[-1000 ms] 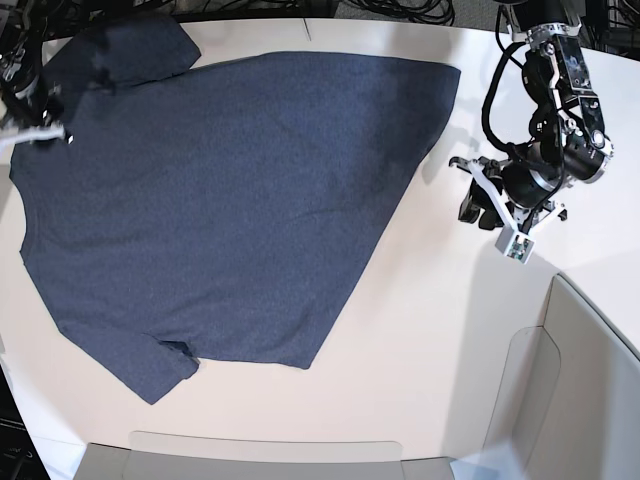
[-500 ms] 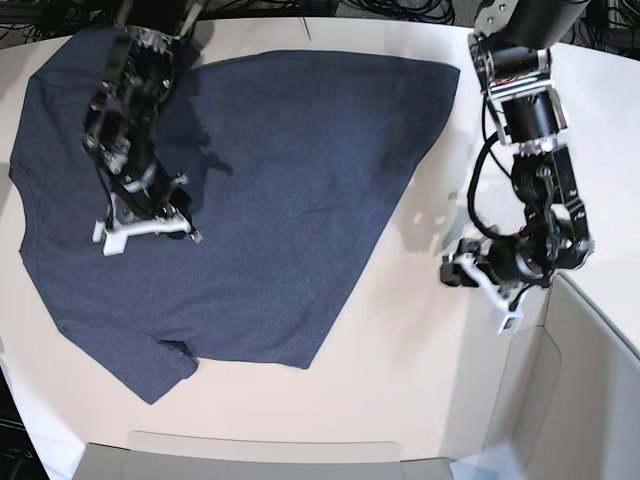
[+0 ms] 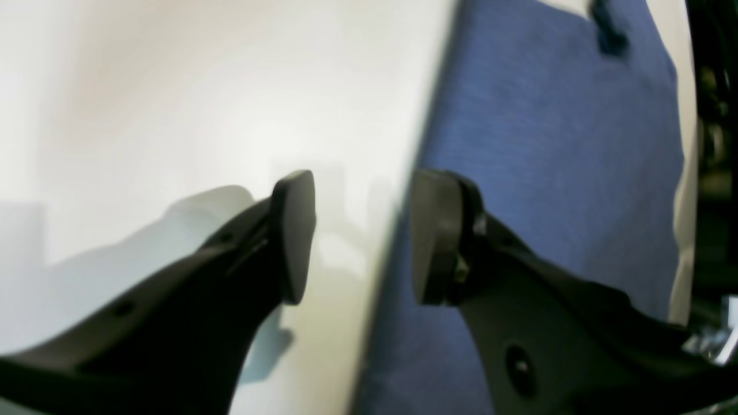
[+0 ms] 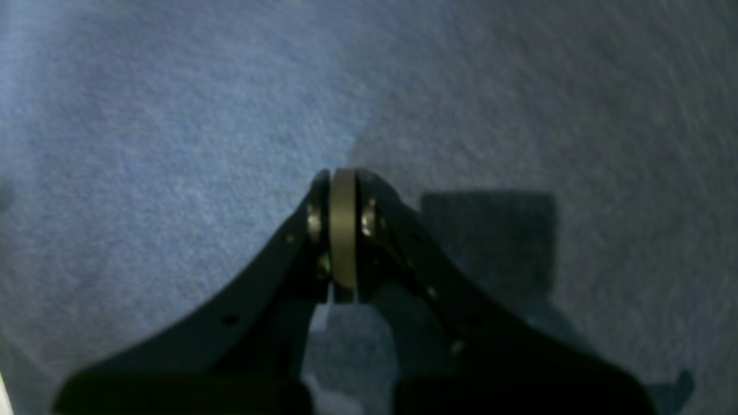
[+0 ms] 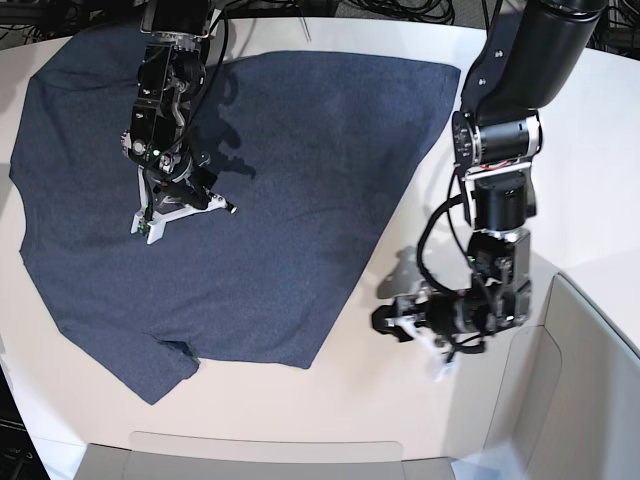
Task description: Layout the t-shirt on the table in an organized manner, then fold the t-shirt properly
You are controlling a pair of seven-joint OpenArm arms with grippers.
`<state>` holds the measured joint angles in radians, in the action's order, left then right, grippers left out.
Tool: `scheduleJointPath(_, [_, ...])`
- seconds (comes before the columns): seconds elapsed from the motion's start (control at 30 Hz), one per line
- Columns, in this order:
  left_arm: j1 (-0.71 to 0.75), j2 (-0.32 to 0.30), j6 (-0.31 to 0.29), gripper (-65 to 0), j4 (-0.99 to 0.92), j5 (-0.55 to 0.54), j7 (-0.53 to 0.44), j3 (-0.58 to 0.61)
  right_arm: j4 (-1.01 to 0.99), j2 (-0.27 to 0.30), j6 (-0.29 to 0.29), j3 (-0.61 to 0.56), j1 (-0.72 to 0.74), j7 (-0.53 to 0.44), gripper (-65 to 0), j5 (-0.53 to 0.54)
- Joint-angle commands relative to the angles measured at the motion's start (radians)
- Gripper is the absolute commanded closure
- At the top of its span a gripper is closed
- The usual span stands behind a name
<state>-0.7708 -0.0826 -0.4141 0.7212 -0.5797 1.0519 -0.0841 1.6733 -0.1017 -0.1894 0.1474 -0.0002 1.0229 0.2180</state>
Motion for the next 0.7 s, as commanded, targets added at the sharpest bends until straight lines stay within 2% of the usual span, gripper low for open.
scheduleJointPath(0.0, [-0.043, -0.013, -0.006, -27.2, 0.004, -0.015, -0.035, 0.034, 0.0, -0.008, -0.002, -0.006, 0.015, 0.007, 0.0, -0.004])
scheduleJointPath(0.13, [-0.043, -0.012, -0.002, -27.2, -0.013, -0.016, -0.101, 0.195, -0.014, -0.013, -0.002, -0.007, 0.002, 0.007, 0.0, 0.001])
scheduleJointPath(0.33, [-0.042, 0.022, 0.002, -27.2, -0.016, -0.01, -0.203, 0.346, -0.012, -0.01, -0.002, -0.007, -0.014, 0.007, 0.0, 0.001])
scheduleJointPath(0.67, [-0.045, 0.057, 0.004, -27.3, -0.055, -0.01, -0.238, 0.372, -0.011, -0.01, -0.002, -0.007, -0.016, 0.007, 0.0, 0.001])
